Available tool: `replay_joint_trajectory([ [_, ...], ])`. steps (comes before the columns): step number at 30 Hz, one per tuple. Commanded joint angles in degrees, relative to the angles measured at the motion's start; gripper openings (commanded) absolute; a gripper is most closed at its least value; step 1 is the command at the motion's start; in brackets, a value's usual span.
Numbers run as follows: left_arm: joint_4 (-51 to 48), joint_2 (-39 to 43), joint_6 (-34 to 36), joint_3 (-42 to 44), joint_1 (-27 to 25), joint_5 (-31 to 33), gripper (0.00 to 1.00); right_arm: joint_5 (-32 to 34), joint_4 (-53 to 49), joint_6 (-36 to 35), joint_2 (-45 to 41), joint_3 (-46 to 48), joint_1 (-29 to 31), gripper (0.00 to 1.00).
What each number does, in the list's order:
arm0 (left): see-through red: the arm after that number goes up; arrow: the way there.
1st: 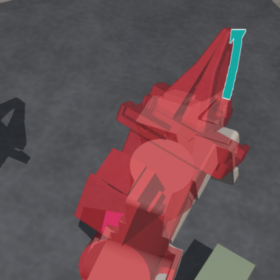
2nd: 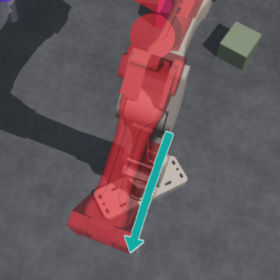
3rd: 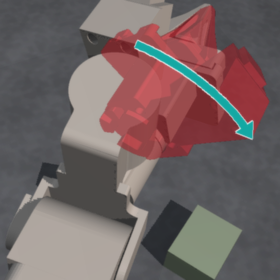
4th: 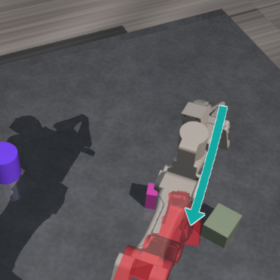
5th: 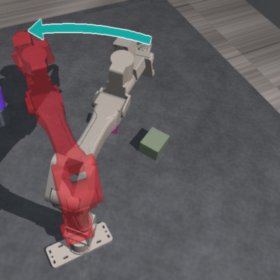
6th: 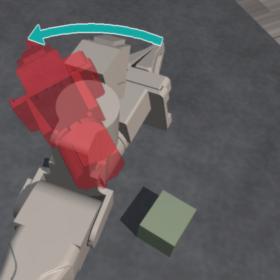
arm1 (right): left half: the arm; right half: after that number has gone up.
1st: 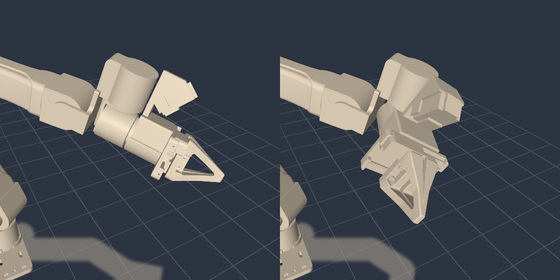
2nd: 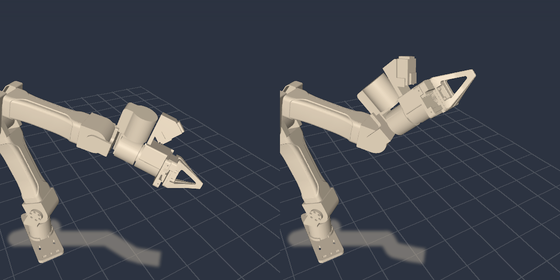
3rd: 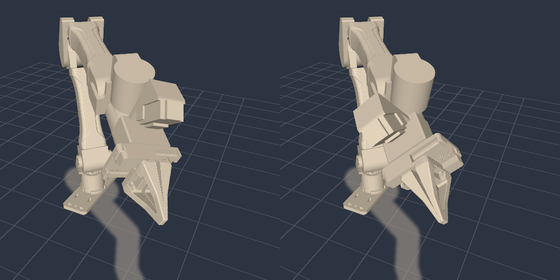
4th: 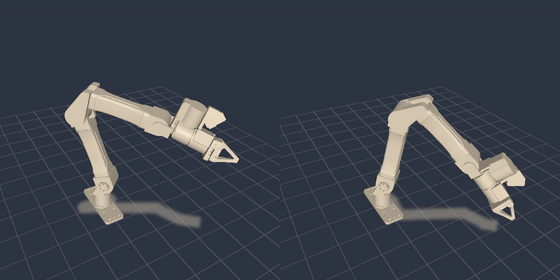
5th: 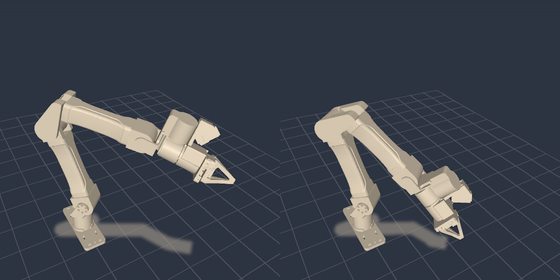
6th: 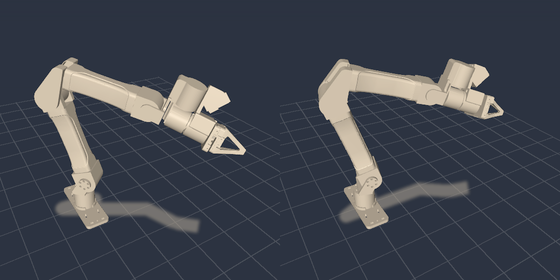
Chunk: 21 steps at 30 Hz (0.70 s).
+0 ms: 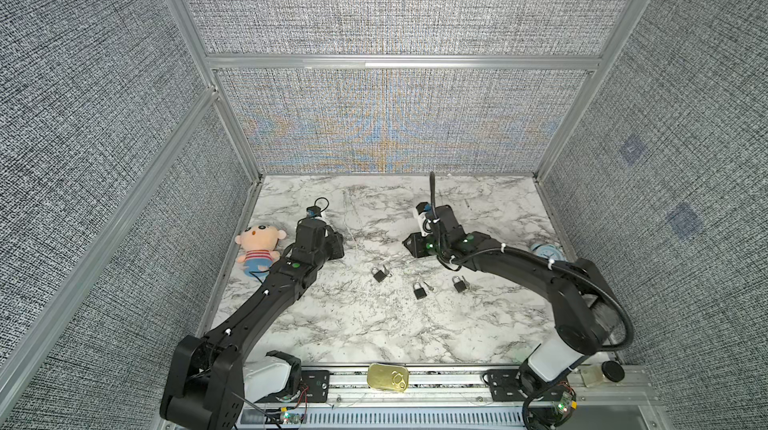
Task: Lock with the key
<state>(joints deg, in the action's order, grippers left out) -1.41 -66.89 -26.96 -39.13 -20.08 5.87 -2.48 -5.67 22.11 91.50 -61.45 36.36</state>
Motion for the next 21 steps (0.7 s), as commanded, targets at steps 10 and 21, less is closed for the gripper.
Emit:
replay_joint_trajectory([
  [10,24.45,4.32,9.29,8.24,0.23,16.23,0.98,16.55,14.44,-6.74,-21.2,17.47,-11.07,0.99],
  [21,28.33,-0.63,21.94,9.14,2.89,28.23,0.99,22.58,24.07,-10.82,-31.17,31.96,-29.99,0.99],
])
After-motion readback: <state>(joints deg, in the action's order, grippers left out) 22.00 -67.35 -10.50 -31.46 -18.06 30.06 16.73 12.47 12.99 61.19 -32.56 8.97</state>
